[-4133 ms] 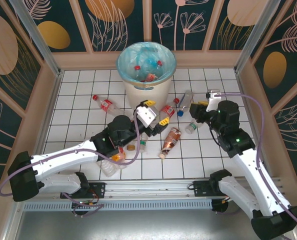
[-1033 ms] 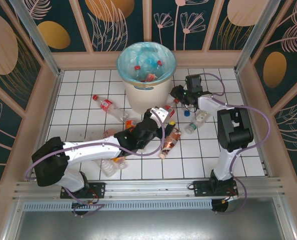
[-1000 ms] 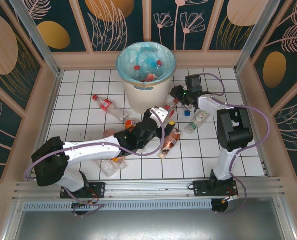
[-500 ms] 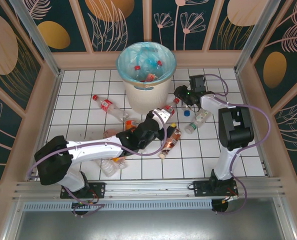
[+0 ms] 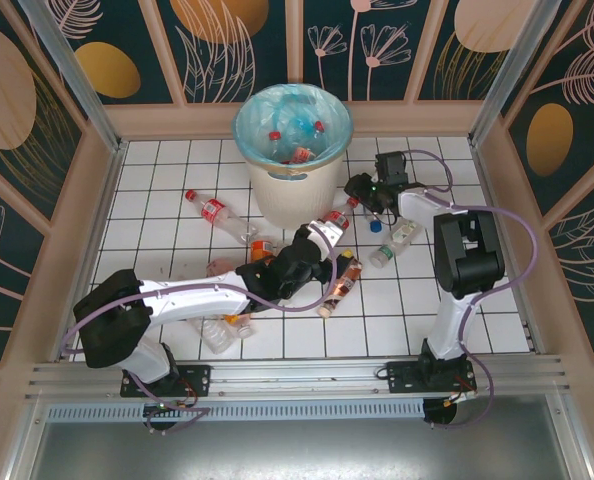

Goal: Put the plastic bottles in the bin

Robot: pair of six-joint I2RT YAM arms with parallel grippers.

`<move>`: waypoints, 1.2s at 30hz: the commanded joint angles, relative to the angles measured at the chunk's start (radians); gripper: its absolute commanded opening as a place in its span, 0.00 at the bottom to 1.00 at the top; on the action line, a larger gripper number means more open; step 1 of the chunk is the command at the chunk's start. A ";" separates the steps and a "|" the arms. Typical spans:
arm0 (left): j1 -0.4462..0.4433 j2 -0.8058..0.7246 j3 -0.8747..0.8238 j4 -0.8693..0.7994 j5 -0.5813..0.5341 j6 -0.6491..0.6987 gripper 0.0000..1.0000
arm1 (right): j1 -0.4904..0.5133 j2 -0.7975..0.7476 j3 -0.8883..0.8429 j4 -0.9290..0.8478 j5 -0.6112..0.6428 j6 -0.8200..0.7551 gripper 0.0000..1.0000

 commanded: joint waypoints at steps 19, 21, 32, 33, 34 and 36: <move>0.004 0.000 0.026 -0.004 0.013 -0.007 0.82 | 0.003 0.072 0.013 -0.008 -0.025 0.057 0.50; 0.004 0.000 0.027 -0.005 0.013 -0.007 0.82 | 0.004 0.073 0.008 0.002 -0.027 0.061 0.50; 0.004 0.012 0.027 -0.004 0.023 -0.014 0.82 | -0.002 0.096 -0.022 0.077 -0.055 0.107 0.50; 0.004 0.015 0.026 -0.004 0.024 -0.016 0.82 | -0.002 0.097 -0.024 0.088 -0.062 0.110 0.50; 0.004 0.020 0.027 -0.004 0.027 -0.019 0.82 | -0.003 0.098 -0.028 0.104 -0.068 0.116 0.50; 0.004 0.031 0.028 -0.005 0.035 -0.026 0.82 | -0.005 0.101 -0.032 0.121 -0.073 0.124 0.49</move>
